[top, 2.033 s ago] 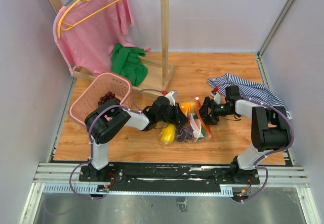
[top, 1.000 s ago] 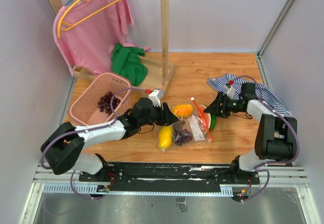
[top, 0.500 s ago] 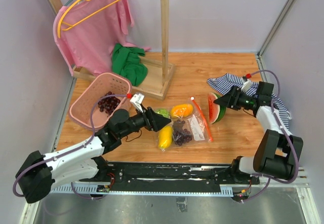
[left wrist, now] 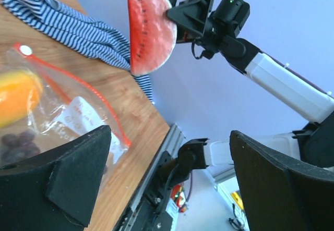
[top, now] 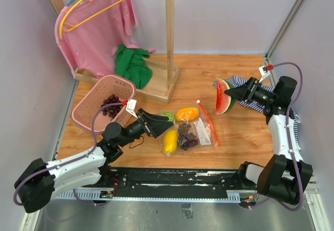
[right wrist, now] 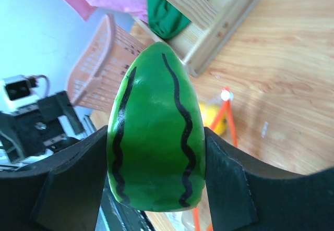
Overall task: Open the zip-top bag and remove the fake food
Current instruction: Pick up the fake fruit from the zipper food storage bag, then place the fake fruit in the bin.
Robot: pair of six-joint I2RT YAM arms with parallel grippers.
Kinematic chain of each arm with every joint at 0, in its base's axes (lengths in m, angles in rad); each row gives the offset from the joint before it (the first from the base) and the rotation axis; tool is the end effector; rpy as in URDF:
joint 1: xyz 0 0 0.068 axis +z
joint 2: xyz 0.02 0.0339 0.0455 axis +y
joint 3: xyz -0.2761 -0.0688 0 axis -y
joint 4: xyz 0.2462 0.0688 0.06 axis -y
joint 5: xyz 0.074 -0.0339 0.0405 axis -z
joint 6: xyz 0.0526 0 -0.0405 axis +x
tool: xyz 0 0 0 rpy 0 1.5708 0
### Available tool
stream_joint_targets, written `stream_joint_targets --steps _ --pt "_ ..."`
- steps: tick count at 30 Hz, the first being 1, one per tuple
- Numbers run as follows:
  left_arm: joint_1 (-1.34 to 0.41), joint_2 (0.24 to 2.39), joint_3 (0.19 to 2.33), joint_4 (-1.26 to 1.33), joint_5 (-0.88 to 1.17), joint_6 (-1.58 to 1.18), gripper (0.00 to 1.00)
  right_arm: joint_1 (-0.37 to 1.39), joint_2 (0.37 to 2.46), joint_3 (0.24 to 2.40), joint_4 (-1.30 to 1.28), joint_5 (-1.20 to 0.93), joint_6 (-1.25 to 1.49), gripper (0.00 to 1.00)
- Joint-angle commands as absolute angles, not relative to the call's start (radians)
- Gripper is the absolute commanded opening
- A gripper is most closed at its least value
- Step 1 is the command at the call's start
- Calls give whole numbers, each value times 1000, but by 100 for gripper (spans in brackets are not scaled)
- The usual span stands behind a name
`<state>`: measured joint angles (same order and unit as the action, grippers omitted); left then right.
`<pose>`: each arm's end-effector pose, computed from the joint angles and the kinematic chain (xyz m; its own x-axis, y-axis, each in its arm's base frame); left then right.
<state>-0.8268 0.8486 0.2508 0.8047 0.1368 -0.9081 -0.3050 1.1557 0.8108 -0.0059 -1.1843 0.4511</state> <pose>0.1289 -0.1507 0.2576 -0.5603 -0.5445 -0.6242 0.6137 0.2332 -0.7543 0.2519 -0.0282 0.3071 -0.6074 0.3635 -0.7064 -0.5019 0.5137 0.6959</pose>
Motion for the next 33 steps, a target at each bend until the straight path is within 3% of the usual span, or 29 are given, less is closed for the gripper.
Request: stream_joint_targets --steps 1,13,33 --pt "-827 957 316 1019 215 -977 99 -321 1109 876 223 -1259 737 3" --pt "-864 1306 597 1196 224 -1033 99 -246 1114 903 737 -1226 1372 3" --pt "-937 1531 839 1156 234 -1107 99 -10 1116 898 751 -1156 1405 3"
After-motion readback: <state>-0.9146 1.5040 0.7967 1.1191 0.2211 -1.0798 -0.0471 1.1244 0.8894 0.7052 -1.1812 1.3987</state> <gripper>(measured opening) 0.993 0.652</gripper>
